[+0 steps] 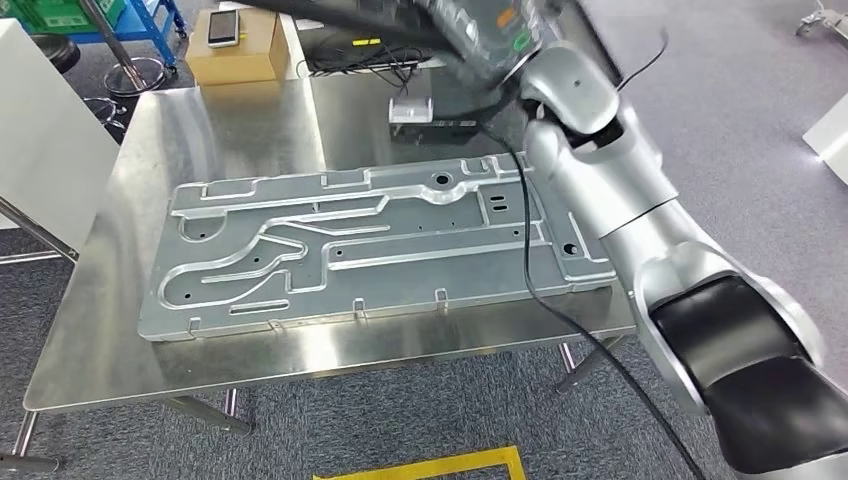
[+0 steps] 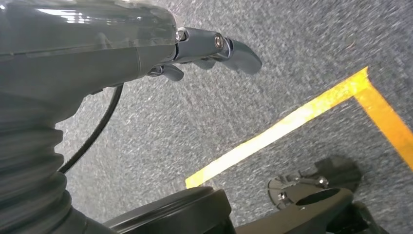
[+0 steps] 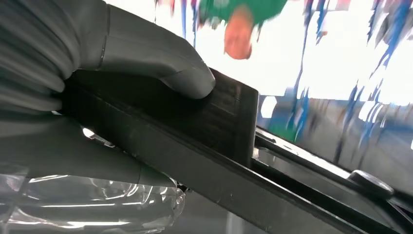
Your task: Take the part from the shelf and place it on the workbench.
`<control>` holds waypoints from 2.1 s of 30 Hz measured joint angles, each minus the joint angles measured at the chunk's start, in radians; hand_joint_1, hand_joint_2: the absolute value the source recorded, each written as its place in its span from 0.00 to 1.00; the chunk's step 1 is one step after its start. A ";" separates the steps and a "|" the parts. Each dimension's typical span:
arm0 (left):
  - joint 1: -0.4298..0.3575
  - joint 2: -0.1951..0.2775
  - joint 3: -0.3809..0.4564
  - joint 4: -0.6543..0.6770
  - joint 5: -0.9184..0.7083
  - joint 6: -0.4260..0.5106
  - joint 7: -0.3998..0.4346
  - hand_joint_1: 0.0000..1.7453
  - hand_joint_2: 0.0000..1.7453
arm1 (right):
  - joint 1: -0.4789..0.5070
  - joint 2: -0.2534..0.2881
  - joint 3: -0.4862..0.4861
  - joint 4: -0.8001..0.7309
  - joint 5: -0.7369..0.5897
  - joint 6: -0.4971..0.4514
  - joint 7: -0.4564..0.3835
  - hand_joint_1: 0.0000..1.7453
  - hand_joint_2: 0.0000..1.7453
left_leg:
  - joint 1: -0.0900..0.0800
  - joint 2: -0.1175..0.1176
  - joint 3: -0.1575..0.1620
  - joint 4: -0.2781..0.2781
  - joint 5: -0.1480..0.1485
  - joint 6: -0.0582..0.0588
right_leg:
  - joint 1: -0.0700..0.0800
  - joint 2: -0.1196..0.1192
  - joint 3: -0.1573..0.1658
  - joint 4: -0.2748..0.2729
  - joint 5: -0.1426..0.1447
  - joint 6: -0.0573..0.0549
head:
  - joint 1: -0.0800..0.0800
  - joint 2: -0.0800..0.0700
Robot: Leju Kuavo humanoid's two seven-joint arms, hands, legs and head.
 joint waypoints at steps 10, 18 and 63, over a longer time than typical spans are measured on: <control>-0.002 -0.012 -0.021 0.001 0.010 0.035 0.000 0.00 1.00 | 0.341 0.219 0.061 0.396 -0.069 -0.126 -0.062 0.25 0.25 | 0.009 -0.013 0.050 0.055 -0.102 -0.052 | 0.008 -0.002 0.030 -0.239 0.181 -0.040 | 0.000 0.000; -0.005 -0.010 -0.020 0.001 0.038 0.038 -0.029 0.00 1.00 | 0.378 0.267 0.063 0.478 -0.113 -0.086 -0.057 0.00 0.00 | 0.030 -0.001 -0.075 0.258 -0.120 -0.084 | -0.003 -0.003 0.077 -0.244 0.150 -0.046 | 0.000 0.000; 0.012 -0.014 0.080 0.003 0.192 -0.054 -0.089 0.00 0.00 | -0.115 -0.408 -0.018 0.092 -0.058 0.168 0.060 0.00 0.00 | 0.006 -0.020 -0.014 0.054 -0.027 0.007 | 0.008 -0.006 -0.070 0.024 0.085 0.008 | 0.001 0.000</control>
